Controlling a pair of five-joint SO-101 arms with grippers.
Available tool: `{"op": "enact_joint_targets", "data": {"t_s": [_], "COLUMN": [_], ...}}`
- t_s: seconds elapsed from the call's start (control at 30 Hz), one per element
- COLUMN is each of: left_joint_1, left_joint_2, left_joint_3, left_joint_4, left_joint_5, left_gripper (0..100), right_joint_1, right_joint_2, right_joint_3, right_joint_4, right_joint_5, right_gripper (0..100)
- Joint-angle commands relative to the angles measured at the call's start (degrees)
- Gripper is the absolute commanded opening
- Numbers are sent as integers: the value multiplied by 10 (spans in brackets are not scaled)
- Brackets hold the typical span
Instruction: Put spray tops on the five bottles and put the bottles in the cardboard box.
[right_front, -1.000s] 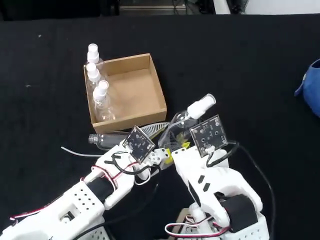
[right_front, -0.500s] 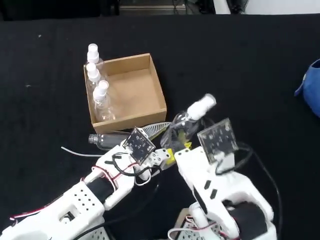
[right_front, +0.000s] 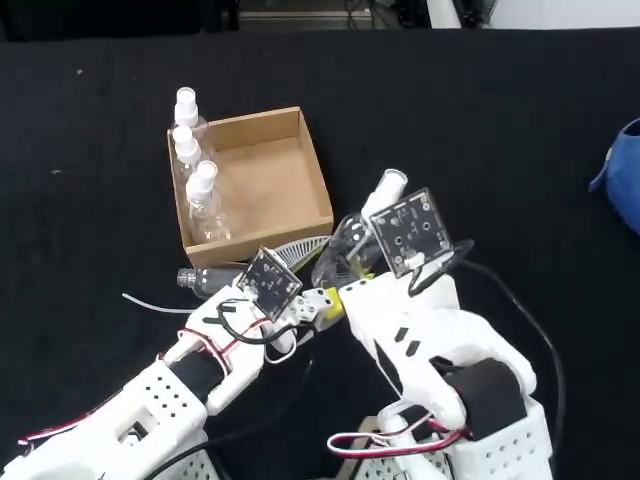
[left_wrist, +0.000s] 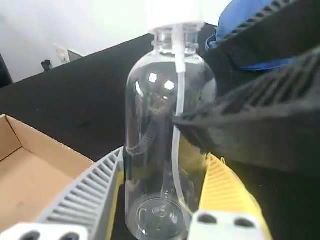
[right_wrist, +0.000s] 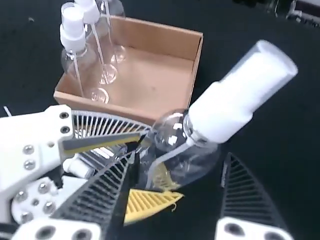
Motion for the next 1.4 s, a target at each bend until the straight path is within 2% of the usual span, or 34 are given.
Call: {"op": "enact_joint_targets", "data": {"t_s": [0.0, 0.13, 0.37, 0.6, 0.87, 1.37], "left_joint_1": [-4, -6, -1, 0, -1, 8], "left_joint_2": [-9, -9, -9, -9, -9, -8], "left_joint_3": [-27, -28, -28, -28, 28, 34], "left_joint_4": [-13, -13, -13, -15, -156, -156], "left_joint_5": [-4, -4, -2, -3, -3, 2], "left_gripper": [40, 40, 40, 40, 40, 40], "right_joint_1": [-6, -6, -7, -10, -10, -5], "right_joint_2": [2, -28, -39, -35, -39, -39], "right_joint_3": [-51, -59, 40, 68, 132, 106], "right_joint_4": [24, 28, -38, -71, -136, -138], "right_joint_5": [-8, -8, -8, -8, -8, -2], "right_gripper": [234, 240, 362, 347, 347, 346]}}
